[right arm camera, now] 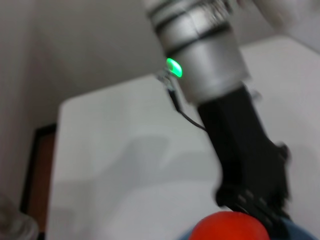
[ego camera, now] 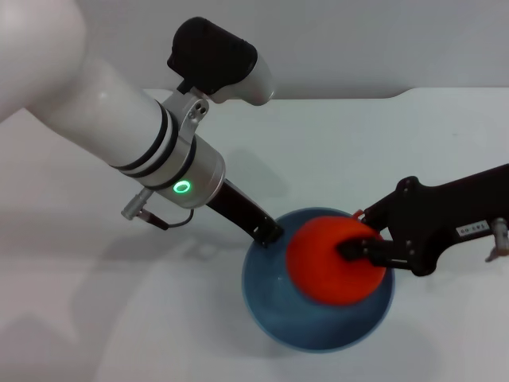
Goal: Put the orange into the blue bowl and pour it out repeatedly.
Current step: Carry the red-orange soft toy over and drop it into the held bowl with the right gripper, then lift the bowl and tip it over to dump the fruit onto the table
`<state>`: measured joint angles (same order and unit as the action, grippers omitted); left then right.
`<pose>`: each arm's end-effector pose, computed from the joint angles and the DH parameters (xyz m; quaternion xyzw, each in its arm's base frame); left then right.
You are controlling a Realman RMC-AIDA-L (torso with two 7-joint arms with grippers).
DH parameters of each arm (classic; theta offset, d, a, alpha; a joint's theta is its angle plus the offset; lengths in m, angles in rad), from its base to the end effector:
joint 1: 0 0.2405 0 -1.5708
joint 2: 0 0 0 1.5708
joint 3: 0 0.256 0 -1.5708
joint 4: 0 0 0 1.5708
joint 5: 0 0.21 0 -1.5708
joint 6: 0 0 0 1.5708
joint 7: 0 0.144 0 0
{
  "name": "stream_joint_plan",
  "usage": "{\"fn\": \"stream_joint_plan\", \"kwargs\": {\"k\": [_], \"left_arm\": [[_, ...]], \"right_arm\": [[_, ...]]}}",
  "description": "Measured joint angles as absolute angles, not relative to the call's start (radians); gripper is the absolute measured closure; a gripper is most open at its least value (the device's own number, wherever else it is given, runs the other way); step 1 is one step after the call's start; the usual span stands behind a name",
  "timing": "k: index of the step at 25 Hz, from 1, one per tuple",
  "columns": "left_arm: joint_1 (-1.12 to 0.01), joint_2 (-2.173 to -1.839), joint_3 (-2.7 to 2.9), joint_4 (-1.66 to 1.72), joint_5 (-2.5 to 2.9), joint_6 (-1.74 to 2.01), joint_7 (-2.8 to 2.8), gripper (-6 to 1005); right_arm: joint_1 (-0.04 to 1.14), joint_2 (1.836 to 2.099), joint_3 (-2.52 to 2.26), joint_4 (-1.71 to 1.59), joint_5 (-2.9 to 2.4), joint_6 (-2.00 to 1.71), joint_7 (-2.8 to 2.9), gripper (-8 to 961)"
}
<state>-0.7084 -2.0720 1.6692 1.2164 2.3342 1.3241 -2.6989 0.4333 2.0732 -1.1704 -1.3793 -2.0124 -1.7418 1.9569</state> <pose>-0.1231 0.3498 -0.0719 -0.9423 -0.2985 0.1088 0.1057 0.1696 0.3066 0.0263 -0.9861 0.1454 0.0780 0.0206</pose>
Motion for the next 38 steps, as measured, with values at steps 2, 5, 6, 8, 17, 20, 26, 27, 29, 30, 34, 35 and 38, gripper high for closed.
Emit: {"fn": "stream_joint_plan", "kwargs": {"k": [2, 5, 6, 8, 17, 20, 26, 27, 29, 30, 34, 35, 38], "left_arm": [[-0.71, -2.069, 1.668, 1.221, 2.338, 1.327, -2.699, 1000], [-0.713, -2.064, 1.658, 1.226, 2.356, 1.331, -2.699, 1000], [-0.715, -2.064, 1.652, 1.226, 2.367, 1.332, -2.699, 1000], [-0.719, -2.064, 1.641, 1.228, 2.39, 1.332, -2.699, 1000], [-0.706, -2.063, 1.64, 1.26, 2.442, 1.303, -2.687, 1000], [-0.647, -2.062, 1.64, 1.336, 2.532, 1.263, -2.687, 1000], [-0.424, -2.06, 1.749, 1.581, 2.634, 1.002, -2.619, 1000], [-0.384, -2.06, 1.777, 1.616, 2.653, 0.952, -2.602, 1000], [-0.281, -2.06, 1.855, 1.703, 2.713, 0.833, -2.571, 1000], [-0.221, -2.06, 1.921, 1.75, 2.768, 0.743, -2.543, 1000], [-0.113, -2.059, 2.059, 1.778, 2.878, 0.535, -2.453, 1000], [-0.091, -2.059, 2.089, 1.775, 2.889, 0.486, -2.419, 1001], [-0.015, -2.061, 2.197, 1.737, 2.89, 0.283, -2.251, 1001]], "right_arm": [[0.441, 2.073, -1.171, -1.379, -2.051, -1.731, 2.009, 892], [0.447, 2.073, -1.172, -1.383, -2.084, -1.727, 2.052, 880], [0.446, 2.073, -1.171, -1.386, -2.084, -1.727, 2.054, 846], [0.44, 2.075, -1.166, -1.394, -2.082, -1.727, 2.059, 778], [0.438, 2.071, -1.075, -1.402, -2.089, -1.73, 2.152, 424], [0.438, 2.065, -0.98, -1.406, -2.161, -1.777, 2.236, 393], [0.433, 2.043, -0.827, -1.327, -2.225, -1.858, 2.323, 374], [0.433, 2.043, -0.827, -1.327, -2.225, -1.858, 2.323, 374], [0.432, 2.035, -0.777, -1.306, -2.256, -1.885, 2.323, 374], [0.428, 2.033, -0.738, -1.303, -2.295, -1.908, 2.323, 374], [0.419, 2.033, -0.705, -1.304, -2.33, -1.93, 2.323, 374], [0.417, 2.032, -0.698, -1.303, -2.334, -1.933, 2.323, 374], [0.41, 2.032, -0.685, -1.301, -2.338, -1.935, 2.322, 374]]}}
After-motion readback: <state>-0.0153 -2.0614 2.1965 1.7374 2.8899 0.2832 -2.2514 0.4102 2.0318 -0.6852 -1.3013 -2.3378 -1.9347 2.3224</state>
